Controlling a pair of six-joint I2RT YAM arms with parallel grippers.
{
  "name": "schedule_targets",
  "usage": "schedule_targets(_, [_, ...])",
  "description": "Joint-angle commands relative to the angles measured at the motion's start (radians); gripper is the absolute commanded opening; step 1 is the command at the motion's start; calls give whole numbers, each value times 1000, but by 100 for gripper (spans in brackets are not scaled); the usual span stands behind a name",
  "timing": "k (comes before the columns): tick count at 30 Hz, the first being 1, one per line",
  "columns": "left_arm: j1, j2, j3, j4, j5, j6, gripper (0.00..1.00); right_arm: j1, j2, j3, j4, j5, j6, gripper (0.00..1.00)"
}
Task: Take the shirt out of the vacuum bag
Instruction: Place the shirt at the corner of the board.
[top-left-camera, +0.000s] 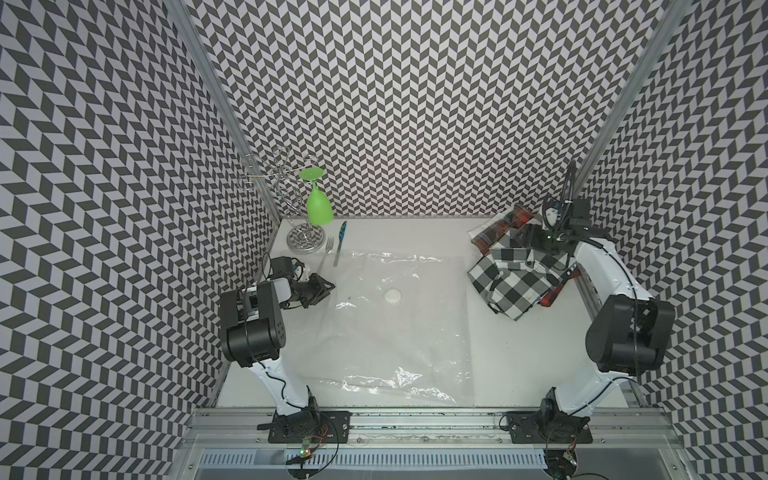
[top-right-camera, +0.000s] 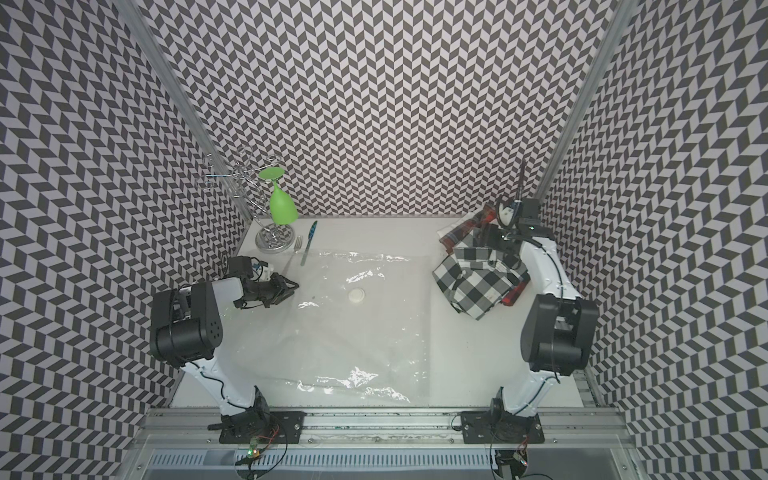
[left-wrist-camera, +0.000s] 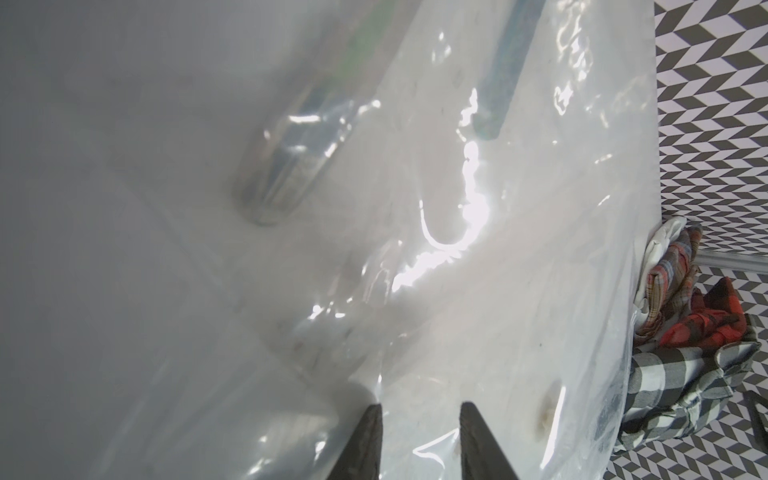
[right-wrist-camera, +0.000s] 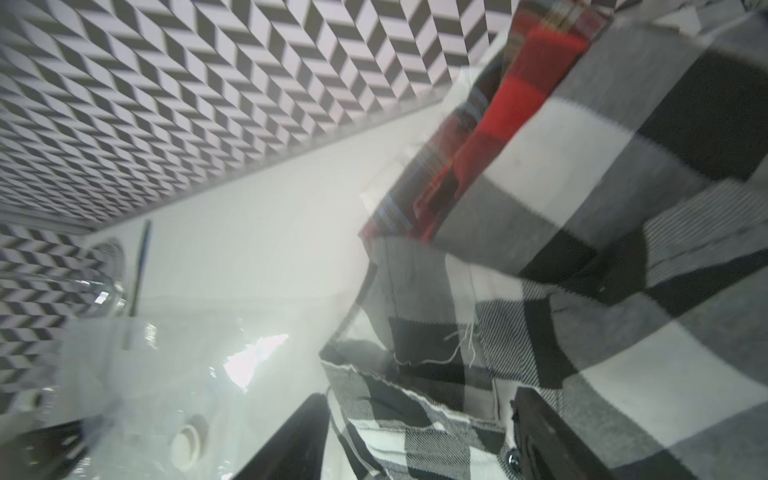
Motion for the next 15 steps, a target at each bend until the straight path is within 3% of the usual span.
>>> schedule_targets(1, [-17,67,-52,-149,-130,14,35,12,-12,-11,-55,313,-106,72])
schedule_targets(7, [-19,79,-48,-147,-130,13,35,75,30,-5,-53,570,-150,72])
schedule_targets(15, [-19,94,-40,-147,-134,14,35,166,163,16,-36,595,-209,72])
